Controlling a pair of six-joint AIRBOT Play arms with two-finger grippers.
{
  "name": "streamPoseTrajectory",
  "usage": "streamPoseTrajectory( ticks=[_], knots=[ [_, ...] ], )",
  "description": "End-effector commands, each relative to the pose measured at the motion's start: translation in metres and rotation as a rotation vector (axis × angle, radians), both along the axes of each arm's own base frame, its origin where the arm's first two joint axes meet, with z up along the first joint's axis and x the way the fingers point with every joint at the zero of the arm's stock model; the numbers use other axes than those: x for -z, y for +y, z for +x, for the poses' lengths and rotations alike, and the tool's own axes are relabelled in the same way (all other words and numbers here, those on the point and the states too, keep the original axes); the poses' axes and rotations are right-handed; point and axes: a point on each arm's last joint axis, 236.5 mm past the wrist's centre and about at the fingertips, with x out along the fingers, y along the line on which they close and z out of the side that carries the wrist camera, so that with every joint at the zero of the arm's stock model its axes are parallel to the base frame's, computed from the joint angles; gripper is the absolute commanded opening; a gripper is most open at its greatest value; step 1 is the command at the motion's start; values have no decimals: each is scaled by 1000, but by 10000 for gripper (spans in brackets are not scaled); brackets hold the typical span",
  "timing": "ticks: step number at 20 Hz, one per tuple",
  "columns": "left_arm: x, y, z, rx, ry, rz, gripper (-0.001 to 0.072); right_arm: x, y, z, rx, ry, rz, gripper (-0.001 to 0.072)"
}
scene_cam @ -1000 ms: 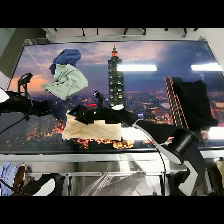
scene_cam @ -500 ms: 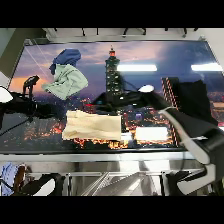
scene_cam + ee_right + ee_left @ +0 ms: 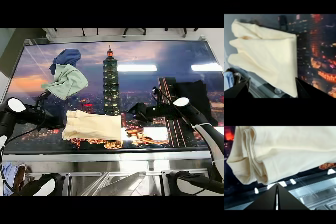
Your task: Fold the shirts.
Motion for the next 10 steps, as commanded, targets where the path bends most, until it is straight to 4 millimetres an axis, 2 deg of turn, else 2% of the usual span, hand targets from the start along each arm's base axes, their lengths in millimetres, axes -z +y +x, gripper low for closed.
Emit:
streamPoseTrajectory(
  ticks=[1, 2, 3, 4, 5, 9, 10],
  knots=[
    [9, -3, -3, -8, 8, -13, 17, 43, -8, -11, -11, 66, -62, 624],
    [9, -3, -1, -9, 6, -12, 19, 53, -5, -14, -27, 87, -67, 625],
    [10, -3, 1, -8, 14, -15, 163, 62, -4, -16, -36, 100, -73, 625],
    [11, -3, 2, -16, 30, -17, 424, 69, -3, -17, -37, 116, -79, 624],
    [14, -3, 2, -23, 57, -20, 498, 75, -3, -18, -35, 127, -82, 624],
    [38, -6, -9, -9, 183, -38, 497, 73, 8, -17, -34, 125, -50, 624],
    [44, -6, -10, -9, 206, -40, 462, 72, 11, -16, -33, 119, -40, 624]
  ],
)
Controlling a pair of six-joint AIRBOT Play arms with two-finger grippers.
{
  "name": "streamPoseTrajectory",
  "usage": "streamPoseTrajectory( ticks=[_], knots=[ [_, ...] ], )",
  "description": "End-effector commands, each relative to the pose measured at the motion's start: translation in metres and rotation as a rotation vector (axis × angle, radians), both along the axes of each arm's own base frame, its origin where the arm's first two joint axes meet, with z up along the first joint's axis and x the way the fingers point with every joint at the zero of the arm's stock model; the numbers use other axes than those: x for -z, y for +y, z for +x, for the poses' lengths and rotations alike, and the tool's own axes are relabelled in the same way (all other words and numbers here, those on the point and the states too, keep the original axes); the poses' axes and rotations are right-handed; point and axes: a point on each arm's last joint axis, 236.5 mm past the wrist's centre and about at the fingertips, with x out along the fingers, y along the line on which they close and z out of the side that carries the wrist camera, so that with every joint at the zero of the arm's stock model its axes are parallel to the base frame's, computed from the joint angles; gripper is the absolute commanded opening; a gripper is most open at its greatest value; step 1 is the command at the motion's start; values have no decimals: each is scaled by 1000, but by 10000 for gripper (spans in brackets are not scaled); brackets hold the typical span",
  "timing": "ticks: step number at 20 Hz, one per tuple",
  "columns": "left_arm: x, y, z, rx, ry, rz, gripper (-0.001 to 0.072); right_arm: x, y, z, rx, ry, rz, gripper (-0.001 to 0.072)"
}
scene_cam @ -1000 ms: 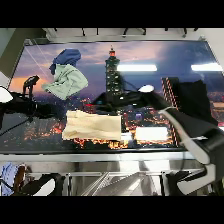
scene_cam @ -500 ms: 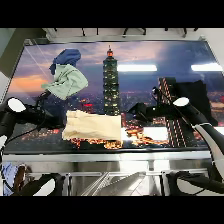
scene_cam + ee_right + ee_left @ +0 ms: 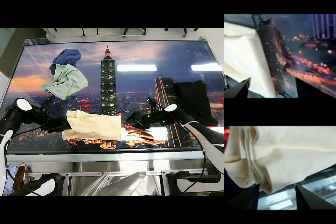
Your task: Fold the shirts.
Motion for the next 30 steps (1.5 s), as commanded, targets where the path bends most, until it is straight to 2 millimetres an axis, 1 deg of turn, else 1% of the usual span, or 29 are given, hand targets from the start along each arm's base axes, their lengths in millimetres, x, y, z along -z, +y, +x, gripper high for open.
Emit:
streamPoseTrajectory(
  ticks=[1, 2, 5, 8, 10, 13, 17, 18, 19, 20, 21, 23, 24, 25, 26, 27, 28, 29, 30],
  knots=[
    [19, -2, -8, 7, 98, -13, 268, -1, 9, 3, 9, -7, 27, 624],
    [22, -1, -10, 12, 113, -13, 11, -2, 11, 3, 11, -6, 32, 624],
    [21, 2, -20, 37, 151, -8, 17, -3, 19, -1, -4, -6, 40, 623],
    [22, 16, -35, 66, 205, 37, 17, -3, 25, -3, -13, -13, 38, 623],
    [24, 23, -35, 64, 208, 58, 17, -6, 31, -5, -15, -5, 58, 623],
    [26, 33, -35, 52, 205, 82, 17, -12, 36, -2, 11, 0, 89, 623],
    [25, 36, -38, 35, 225, 80, 18, -14, 37, -1, 15, 4, 99, 623],
    [24, 35, -40, 38, 234, 78, 85, -14, 38, -2, 10, 3, 98, 624],
    [23, 35, -42, 29, 245, 79, 393, -13, 39, -5, -1, 2, 91, 624],
    [21, 36, -41, -3, 249, 88, 633, -11, 41, -8, -16, 1, 83, 624],
    [18, 36, -39, -14, 237, 95, 656, -9, 43, -13, -36, 1, 73, 624],
    [6, 39, -31, -25, 184, 111, 656, -5, 53, -23, -71, 10, 68, 624],
    [-3, 43, -23, -48, 147, 131, 655, -2, 58, -28, -89, 16, 64, 624],
    [-15, 50, -14, -85, 110, 169, 616, 4, 65, -34, -103, 24, 55, 624],
    [-30, 57, 1, -121, 45, 197, 4, 10, 71, -38, -109, 36, 52, 623],
    [-50, 56, 18, -136, -53, 194, 15, 13, 80, -40, -103, 53, 71, 624],
    [-73, 55, 36, -147, -166, 195, 15, 12, 90, -40, -98, 46, 106, 624],
    [-97, 53, 50, -148, -262, 201, 14, 11, 101, -38, -85, 36, 143, 624],
    [-116, 52, 60, -147, -331, 209, 15, 10, 111, -35, -73, 28, 168, 624]
  ],
)
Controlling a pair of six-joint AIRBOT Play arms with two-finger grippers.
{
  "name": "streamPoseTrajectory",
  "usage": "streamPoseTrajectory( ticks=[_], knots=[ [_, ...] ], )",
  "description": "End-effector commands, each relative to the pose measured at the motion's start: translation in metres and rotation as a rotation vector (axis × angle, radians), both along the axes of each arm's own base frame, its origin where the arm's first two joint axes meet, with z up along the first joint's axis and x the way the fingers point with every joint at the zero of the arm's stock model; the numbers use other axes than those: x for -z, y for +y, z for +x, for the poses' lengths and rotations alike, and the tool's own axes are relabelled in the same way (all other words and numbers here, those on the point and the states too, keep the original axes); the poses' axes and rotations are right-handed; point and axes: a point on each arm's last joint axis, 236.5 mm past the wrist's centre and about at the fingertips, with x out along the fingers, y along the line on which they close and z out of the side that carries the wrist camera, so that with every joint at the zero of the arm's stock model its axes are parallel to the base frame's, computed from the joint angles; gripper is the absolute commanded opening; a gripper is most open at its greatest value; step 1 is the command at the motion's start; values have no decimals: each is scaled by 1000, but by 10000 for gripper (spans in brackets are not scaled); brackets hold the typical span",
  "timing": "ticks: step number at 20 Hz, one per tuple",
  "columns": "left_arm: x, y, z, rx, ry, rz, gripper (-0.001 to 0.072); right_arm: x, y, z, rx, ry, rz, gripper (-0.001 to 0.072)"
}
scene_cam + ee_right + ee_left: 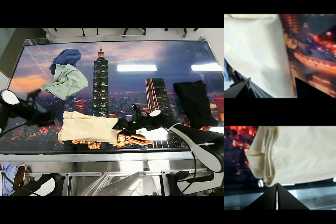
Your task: Fold the shirts.
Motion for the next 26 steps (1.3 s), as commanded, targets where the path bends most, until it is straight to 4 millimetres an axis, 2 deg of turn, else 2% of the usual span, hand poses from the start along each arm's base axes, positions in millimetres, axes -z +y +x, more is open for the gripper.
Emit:
streamPoseTrajectory(
  ticks=[1, 3, 5, 6, 7, 8, 11, 14, 17, 20, 23, 24, 26],
  knots=[
    [-67, 2, 39, -16, -258, 49, 15, 2, 34, 6, 34, -22, 74, 623],
    [-79, 1, 48, -10, -290, 53, 16, 0, 54, 10, 23, -39, 100, 623],
    [-76, 0, 54, -10, -277, 43, 16, -3, 75, 17, 0, -66, 112, 620],
    [-69, -1, 55, -9, -257, 38, 16, -3, 82, 22, 0, -86, 108, 489],
    [-61, -1, 53, -5, -225, 33, 16, -3, 85, 29, 4, -106, 104, 96],
    [-56, -3, 51, 1, -197, 23, 16, -6, 84, 35, 7, -128, 106, 18],
    [-50, -5, 52, 13, -178, 16, 16, -24, 57, 41, -35, -168, 78, 18],
    [-51, -6, 54, 11, -187, 8, 16, -52, 3, 46, -4, -219, -15, 18],
    [-53, -16, 53, 14, -185, -32, 16, -90, -52, 45, 136, -276, -20, 18],
    [-58, -29, 53, 23, -189, -91, 16, -106, -113, 33, 355, -264, -51, 18],
    [-58, -30, 54, 21, -195, -96, 16, -122, -167, 22, 503, -340, -175, 17],
    [-58, -30, 54, 21, -195, -96, 16, -135, -181, 21, 540, -391, -207, 18],
    [-59, -30, 56, 18, -204, -96, 16, -170, -192, 23, 605, -495, -173, 18]
  ],
)
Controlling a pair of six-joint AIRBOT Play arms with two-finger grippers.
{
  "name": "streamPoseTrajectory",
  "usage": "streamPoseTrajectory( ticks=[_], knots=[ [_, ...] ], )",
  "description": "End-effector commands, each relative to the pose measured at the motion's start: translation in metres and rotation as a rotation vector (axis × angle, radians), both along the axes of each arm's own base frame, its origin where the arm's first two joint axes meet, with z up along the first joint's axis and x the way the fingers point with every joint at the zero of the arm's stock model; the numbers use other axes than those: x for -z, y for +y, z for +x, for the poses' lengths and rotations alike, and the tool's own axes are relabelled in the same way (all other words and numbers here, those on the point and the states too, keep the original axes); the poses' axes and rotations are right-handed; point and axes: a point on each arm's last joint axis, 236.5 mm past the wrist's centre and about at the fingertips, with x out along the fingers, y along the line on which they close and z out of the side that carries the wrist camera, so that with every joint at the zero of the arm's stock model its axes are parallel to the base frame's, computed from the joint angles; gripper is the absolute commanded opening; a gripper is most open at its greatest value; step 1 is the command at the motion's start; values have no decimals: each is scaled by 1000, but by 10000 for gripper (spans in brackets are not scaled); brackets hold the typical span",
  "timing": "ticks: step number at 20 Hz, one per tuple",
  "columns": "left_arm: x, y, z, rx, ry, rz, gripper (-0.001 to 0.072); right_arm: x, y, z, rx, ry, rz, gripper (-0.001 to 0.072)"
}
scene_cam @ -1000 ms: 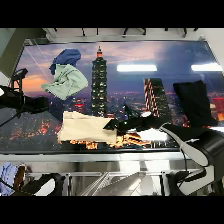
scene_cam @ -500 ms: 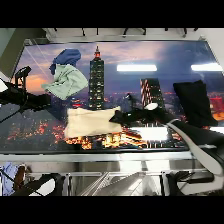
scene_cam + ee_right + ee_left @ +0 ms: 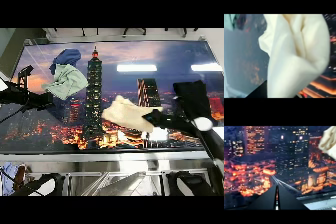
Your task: Fold the shirts.
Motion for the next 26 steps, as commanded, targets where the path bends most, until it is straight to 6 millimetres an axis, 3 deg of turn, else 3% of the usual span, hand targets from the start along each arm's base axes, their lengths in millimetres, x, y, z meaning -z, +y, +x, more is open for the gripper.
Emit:
streamPoseTrajectory(
  ticks=[1, 4, 10, 17, 19, 21, 26],
  knots=[
    [-2, -2, 4, -2, -17, -10, 16, -46, -39, 1, 153, -172, -37, 18],
    [-2, -2, 4, -3, -18, -10, 16, -85, -62, 22, 205, -284, -74, 18],
    [0, -2, 4, 9, -21, -5, 16, -161, -124, 115, 232, -432, -205, 17],
    [52, -4, -26, 43, 107, -12, 16, -243, -195, 235, 220, -594, -280, 17],
    [59, -5, -30, 41, 123, -14, 16, -253, -222, 258, 246, -634, -302, 17],
    [62, -5, -32, 39, 132, -16, 16, -248, -252, 275, 297, -632, -298, 17],
    [61, -6, -33, 24, 143, -23, 17, -196, -320, 287, 361, -569, -352, 17]
  ],
)
